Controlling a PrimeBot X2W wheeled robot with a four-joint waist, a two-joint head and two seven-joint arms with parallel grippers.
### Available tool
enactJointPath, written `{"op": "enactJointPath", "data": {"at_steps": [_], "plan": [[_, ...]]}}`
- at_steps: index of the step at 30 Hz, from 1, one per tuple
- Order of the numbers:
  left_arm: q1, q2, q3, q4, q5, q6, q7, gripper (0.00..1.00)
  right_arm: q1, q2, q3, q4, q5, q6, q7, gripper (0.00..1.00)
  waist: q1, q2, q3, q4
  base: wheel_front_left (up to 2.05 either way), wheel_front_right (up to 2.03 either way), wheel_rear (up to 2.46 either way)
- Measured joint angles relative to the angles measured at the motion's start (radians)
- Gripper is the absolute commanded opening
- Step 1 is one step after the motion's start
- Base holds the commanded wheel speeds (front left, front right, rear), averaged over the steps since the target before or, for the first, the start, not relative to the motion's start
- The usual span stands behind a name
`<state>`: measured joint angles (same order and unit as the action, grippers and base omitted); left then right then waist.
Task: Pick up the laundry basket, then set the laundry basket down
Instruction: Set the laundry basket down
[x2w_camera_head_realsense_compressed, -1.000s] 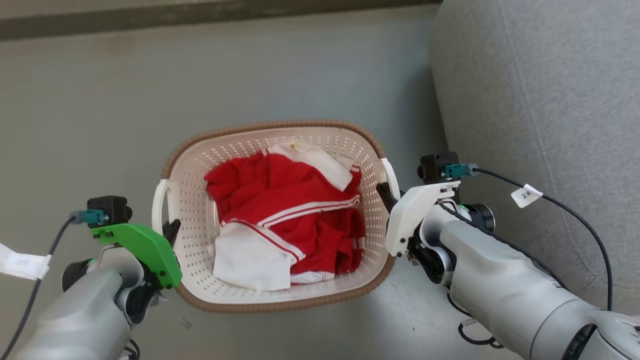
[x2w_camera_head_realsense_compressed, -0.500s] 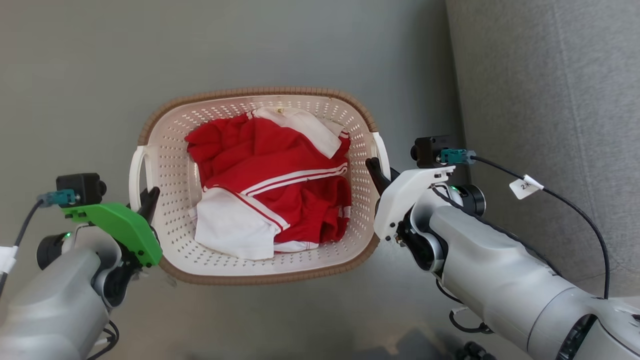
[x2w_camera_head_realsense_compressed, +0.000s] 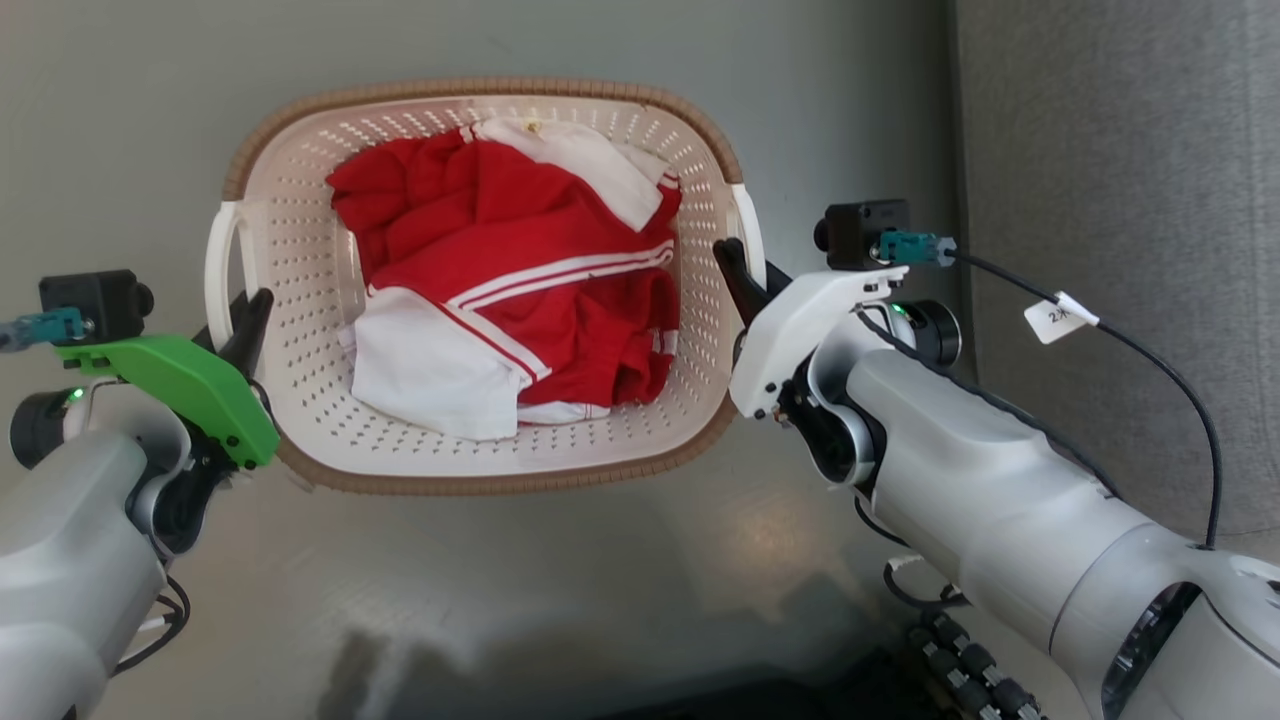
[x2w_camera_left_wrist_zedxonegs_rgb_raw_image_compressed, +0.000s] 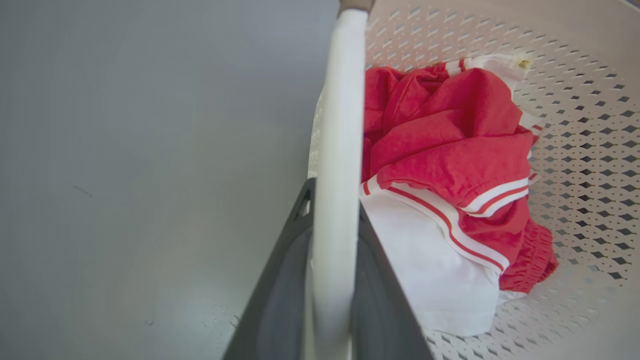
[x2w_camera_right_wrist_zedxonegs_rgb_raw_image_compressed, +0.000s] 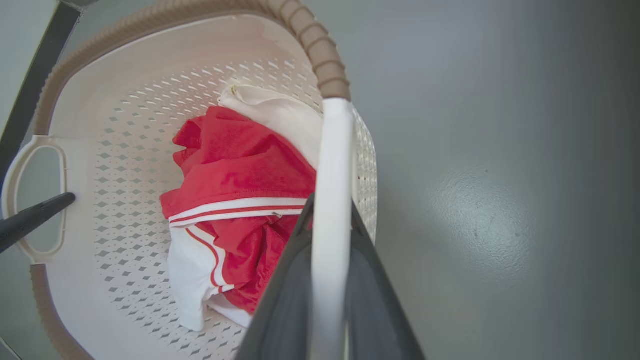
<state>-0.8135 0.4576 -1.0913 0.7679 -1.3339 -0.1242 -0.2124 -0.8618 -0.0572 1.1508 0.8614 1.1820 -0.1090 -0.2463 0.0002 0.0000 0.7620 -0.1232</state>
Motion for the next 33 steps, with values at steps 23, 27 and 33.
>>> {"op": "enactJointPath", "data": {"at_steps": [23, 27, 33], "plan": [[-0.055, 0.038, 0.012, -0.031, 0.045, 0.0, -0.04, 0.0, -0.051, 0.01, -0.101, -0.035, -0.023, -0.015, -0.008, 0.0, -0.0001, 0.0, 0.187, -0.016, 0.0, 0.0, 0.0], [-0.055, 0.036, 0.008, -0.032, 0.047, 0.0, -0.044, 0.0, -0.047, 0.011, -0.111, -0.033, -0.031, -0.015, -0.008, 0.0, -0.0001, 0.0, 0.188, -0.015, 0.0, 0.0, 0.0], [-0.056, 0.029, -0.009, -0.031, 0.054, 0.0, -0.048, 0.0, -0.033, 0.011, -0.114, -0.018, -0.039, -0.015, -0.008, 0.0, -0.0001, 0.0, 0.185, -0.013, 0.0, 0.0, 0.0]]}}
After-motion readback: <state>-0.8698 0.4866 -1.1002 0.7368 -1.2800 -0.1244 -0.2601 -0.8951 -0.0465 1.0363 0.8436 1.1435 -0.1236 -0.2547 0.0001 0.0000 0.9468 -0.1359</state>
